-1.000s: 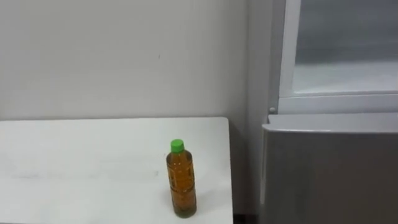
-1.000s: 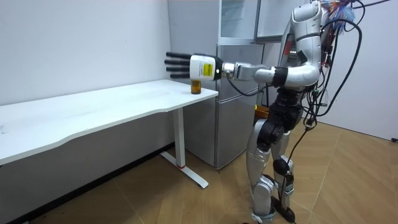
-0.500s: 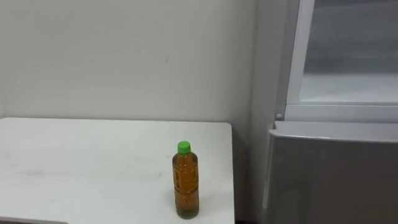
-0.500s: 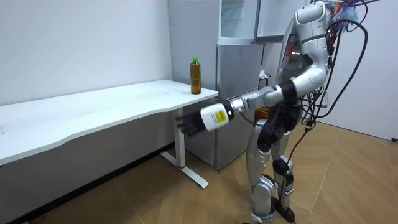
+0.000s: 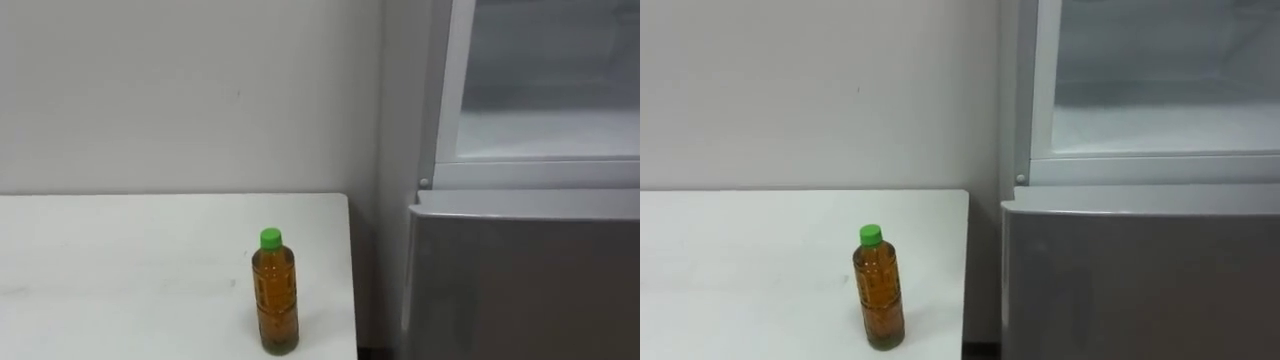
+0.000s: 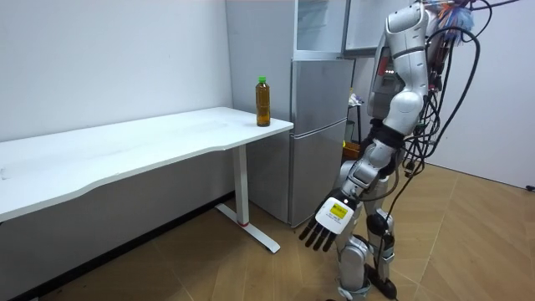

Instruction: Put the bottle in the upper fridge

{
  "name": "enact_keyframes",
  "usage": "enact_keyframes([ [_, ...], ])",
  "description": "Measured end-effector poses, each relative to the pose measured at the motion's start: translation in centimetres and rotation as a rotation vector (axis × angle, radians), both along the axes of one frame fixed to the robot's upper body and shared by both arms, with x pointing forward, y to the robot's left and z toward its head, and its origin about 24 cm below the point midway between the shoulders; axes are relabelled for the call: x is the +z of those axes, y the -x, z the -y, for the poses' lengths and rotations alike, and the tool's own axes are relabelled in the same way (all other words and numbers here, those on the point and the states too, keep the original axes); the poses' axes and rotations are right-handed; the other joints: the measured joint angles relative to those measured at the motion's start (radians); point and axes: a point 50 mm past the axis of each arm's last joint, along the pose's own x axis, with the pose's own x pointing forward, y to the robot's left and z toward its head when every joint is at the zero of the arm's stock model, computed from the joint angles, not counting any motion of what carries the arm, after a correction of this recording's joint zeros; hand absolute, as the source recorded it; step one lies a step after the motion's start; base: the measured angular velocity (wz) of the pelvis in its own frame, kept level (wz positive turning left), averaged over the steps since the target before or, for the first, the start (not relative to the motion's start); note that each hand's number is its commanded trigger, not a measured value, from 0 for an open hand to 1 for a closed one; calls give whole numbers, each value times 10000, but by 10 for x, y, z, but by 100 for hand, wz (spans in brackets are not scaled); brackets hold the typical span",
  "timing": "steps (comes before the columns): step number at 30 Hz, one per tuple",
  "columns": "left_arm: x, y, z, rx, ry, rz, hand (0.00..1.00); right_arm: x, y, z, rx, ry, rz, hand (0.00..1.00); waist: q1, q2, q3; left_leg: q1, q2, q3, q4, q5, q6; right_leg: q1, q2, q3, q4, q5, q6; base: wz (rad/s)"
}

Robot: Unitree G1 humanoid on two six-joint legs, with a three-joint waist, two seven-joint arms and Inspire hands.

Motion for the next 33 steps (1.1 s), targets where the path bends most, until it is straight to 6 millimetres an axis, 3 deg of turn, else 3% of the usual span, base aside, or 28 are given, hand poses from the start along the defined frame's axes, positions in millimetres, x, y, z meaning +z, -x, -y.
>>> enact_keyframes([
  [24,-2,-4,-3,-402,-20,-413,0,-1,-8,-10,131,-339,226,0,-90,-96,-26,-23,5,200,24,1,0,-164,-12,180,23,1,1,-2],
  [29,-2,-15,-3,-548,135,-7,0,7,-29,-21,1118,-832,1181,0,24,-103,-3,-106,15,242,44,1,1,-273,-19,195,81,1,1,0],
  [33,-2,-18,-4,-666,284,124,0,28,-73,-31,1944,-1160,3219,0,52,-86,28,-46,13,248,43,1,1,-226,-19,212,90,12,9,0],
])
